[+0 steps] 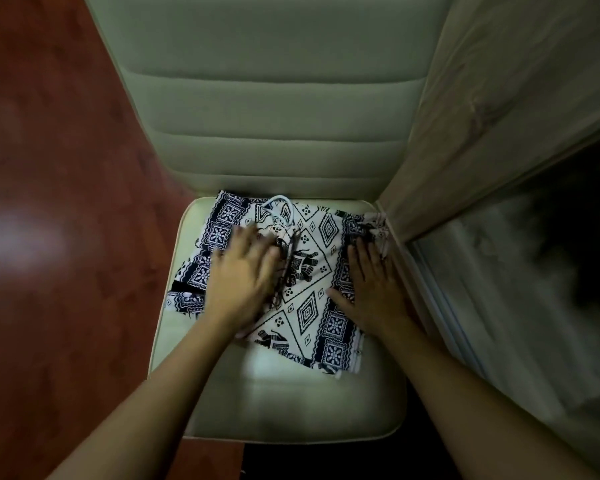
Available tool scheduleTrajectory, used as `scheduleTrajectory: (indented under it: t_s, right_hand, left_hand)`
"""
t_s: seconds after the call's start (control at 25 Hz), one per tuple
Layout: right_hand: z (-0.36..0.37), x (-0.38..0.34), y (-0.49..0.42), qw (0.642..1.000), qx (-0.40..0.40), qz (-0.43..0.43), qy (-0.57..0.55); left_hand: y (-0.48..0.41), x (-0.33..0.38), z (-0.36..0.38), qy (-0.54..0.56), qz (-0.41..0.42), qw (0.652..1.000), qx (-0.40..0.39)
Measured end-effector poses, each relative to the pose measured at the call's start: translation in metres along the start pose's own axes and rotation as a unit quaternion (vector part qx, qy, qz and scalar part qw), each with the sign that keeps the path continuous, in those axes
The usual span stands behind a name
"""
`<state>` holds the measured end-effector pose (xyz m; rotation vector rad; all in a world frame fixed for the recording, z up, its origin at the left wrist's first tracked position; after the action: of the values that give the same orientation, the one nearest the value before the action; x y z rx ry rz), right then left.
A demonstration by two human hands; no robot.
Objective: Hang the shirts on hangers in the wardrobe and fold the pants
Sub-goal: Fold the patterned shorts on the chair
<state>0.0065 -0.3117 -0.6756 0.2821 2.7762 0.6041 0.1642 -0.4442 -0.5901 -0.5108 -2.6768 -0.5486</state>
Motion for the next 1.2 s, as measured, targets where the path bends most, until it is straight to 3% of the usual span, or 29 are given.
scheduleTrajectory:
  t_s: [0.08, 0.12, 0.2, 0.28, 0.4, 0.44, 0.48, 0.56, 0.6, 0.68, 0.8, 0.88, 0.96, 1.04, 1.08, 1.16, 1.2]
  right_hand:
    - [0.0, -0.002, 0.001, 1.0, -0.002, 0.005, 0.006]
    - [-0.001, -0.005, 0.002, 1.0, -0.002, 0.01, 0.008]
    - [-0.008, -0.014, 0.01, 1.0, 0.008, 0.024, -0.004]
    - [-0.022, -0.025, 0.023, 0.998, 0.034, 0.052, -0.027]
    - [-0.027, -0.039, 0.041, 0.984, -0.004, 0.098, -0.149]
    - [-0.022, -0.044, 0.043, 0.961, -0.028, 0.116, -0.249]
    - [-0.015, -0.049, 0.044, 0.911, -0.041, 0.143, -0.384]
    - [0.0, -0.057, 0.046, 0.755, -0.021, 0.218, -0.617]
    - [0.006, -0.058, 0.05, 0.693, -0.003, 0.245, -0.678]
    - [0.015, -0.058, 0.058, 0.624, 0.025, 0.275, -0.731]
    - [0.013, -0.054, 0.062, 0.571, 0.069, 0.252, -0.778]
    - [0.005, -0.058, 0.06, 0.578, 0.076, 0.226, -0.78]
    - [-0.001, -0.058, 0.062, 0.667, 0.062, 0.22, -0.709]
    - [-0.003, -0.055, 0.062, 0.782, 0.05, 0.204, -0.586]
    - [-0.007, -0.055, 0.062, 0.808, 0.069, 0.202, -0.549]
    - [-0.004, -0.051, 0.061, 0.816, 0.121, 0.224, -0.519]
    - [-0.002, -0.05, 0.057, 0.821, 0.14, 0.228, -0.504]
  left_hand:
    - [-0.018, -0.036, -0.041, -0.014, -0.073, 0.991, 0.109]
    - [-0.028, -0.066, -0.043, -0.026, -0.149, 0.985, 0.081]
    - [-0.034, -0.107, -0.022, 0.001, -0.267, 0.96, -0.084]
    - [-0.036, -0.094, -0.018, 0.052, -0.238, 0.956, -0.166]
    - [-0.046, -0.026, -0.057, -0.042, -0.037, 0.996, -0.063]
    - [-0.041, 0.006, -0.073, -0.086, 0.061, 0.994, 0.01]
    - [-0.031, 0.034, -0.085, -0.125, 0.15, 0.978, 0.079]
    - [-0.002, 0.069, -0.088, -0.164, 0.281, 0.927, 0.188]
    - [0.018, 0.075, -0.08, -0.169, 0.32, 0.906, 0.217]
    - [0.057, 0.065, -0.046, -0.173, 0.358, 0.887, 0.236]
    - [0.086, 0.012, 0.023, -0.213, 0.316, 0.912, 0.155]
    - [0.096, -0.009, 0.048, -0.214, 0.292, 0.927, 0.1]
    - [0.096, -0.009, 0.038, -0.161, 0.247, 0.95, 0.106]
    - [0.078, -0.029, -0.003, -0.032, 0.047, 0.984, 0.167]
    - [0.068, -0.05, -0.018, 0.029, -0.088, 0.978, 0.186]
    - [0.051, -0.079, -0.019, 0.073, -0.259, 0.951, 0.153]
    - [0.042, -0.082, -0.012, 0.072, -0.27, 0.952, 0.123]
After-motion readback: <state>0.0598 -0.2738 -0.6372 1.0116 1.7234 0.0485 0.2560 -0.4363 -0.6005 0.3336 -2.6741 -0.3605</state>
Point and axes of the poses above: each hand's wrist, its own y-axis away from the middle knuckle, its own z-axis out of the palm, x = y × z, the point moved 10 cm from there along -y, towards the middle knuckle, and after that the axes turned 13 degrees about -z, right-handed, at the moved point
